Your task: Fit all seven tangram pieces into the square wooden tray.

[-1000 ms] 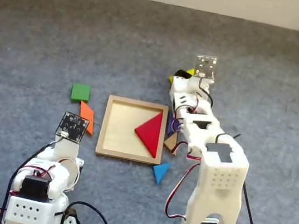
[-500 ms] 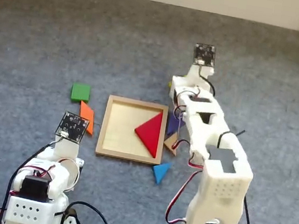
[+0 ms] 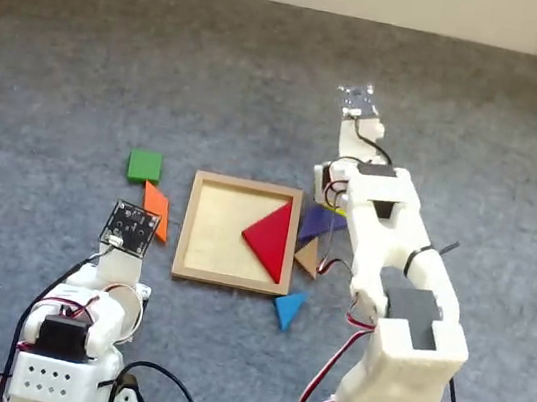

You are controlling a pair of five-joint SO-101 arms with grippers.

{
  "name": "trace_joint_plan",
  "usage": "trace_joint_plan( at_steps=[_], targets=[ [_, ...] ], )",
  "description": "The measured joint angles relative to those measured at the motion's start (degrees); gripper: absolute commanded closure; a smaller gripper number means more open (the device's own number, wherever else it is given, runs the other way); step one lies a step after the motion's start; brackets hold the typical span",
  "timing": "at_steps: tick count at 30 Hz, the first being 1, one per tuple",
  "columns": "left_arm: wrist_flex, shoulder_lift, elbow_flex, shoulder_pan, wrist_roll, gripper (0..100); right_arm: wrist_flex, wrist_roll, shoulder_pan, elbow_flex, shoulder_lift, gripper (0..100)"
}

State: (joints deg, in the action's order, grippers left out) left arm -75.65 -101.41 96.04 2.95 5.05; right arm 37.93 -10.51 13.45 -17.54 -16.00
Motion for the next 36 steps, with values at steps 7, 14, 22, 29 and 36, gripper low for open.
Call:
trace_joint_plan(
  at_steps=[7,14,22,29,36],
  targets=[
    [0.00,0.00,0.00,0.00,0.00,99,9.23,-1.23,-2.11,-0.09,2.90,99.3],
    [0.00,0.00,0.00,0.00,0.00,99,13.45,-4.22,-2.73,-0.26,10.02,99.1],
    [0.00,0.00,0.00,0.00,0.00,99,14.15,6.51,-1.93,-0.26,16.09,73.7],
    [0.00,0.00,0.00,0.00,0.00,99,14.15,11.78,2.64,-0.26,13.71,72.3],
    [0.00,0.00,0.00,0.00,0.00,99,8.44,11.96,2.55,4.22,-1.32,72.4]
  ],
)
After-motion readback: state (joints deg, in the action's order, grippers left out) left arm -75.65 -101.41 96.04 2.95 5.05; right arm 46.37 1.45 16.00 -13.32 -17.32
